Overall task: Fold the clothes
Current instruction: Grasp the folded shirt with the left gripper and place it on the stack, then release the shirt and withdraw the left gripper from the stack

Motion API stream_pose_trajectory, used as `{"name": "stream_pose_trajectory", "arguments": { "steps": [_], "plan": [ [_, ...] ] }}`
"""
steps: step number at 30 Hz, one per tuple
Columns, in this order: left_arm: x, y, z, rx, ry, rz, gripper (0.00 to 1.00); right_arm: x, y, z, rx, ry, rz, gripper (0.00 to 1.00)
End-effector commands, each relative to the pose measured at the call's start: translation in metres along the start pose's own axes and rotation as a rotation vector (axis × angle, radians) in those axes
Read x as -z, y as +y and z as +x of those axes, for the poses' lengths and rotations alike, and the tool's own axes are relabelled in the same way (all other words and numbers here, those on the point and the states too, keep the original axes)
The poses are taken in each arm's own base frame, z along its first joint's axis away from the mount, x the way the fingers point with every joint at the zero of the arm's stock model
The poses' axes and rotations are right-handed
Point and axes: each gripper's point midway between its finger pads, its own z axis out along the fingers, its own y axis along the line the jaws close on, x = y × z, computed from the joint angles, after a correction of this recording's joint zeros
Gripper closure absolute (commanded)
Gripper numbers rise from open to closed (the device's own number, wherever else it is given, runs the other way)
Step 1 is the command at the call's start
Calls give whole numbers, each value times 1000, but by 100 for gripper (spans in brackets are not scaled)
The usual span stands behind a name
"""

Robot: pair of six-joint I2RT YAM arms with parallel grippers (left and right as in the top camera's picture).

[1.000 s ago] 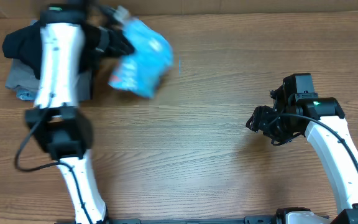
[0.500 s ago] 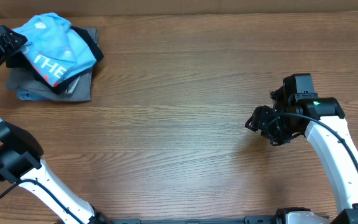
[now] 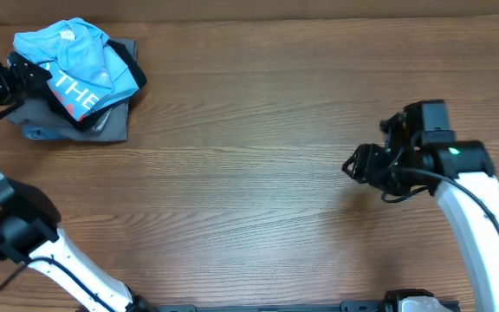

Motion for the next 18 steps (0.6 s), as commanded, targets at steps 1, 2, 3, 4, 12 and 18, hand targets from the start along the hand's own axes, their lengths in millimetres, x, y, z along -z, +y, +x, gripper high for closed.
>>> {"name": "stream_pose_trajectory", "arguments": {
  "steps": [1, 2, 3, 4, 12, 18],
  "plan": [
    [72, -125, 31, -397, -128, 55, 0, 73, 44, -13, 149, -232, -113, 31],
    [81, -145, 44, -450, -134, 46, 0, 89, 51, -11, 185, -281, -130, 25],
    [89, -164, 58, -503, -139, 26, 0, 105, 57, -9, 215, -331, -141, 21],
    [97, -180, 71, -549, -144, -5, 0, 121, 62, -5, 240, -382, -152, 12],
    [125, -261, 155, -704, -203, -157, 0, 203, 71, 36, 339, -686, -205, 0],
    [110, -264, 192, -732, -141, -225, 0, 216, 71, 50, 358, -735, -222, 0]
  ]
}}
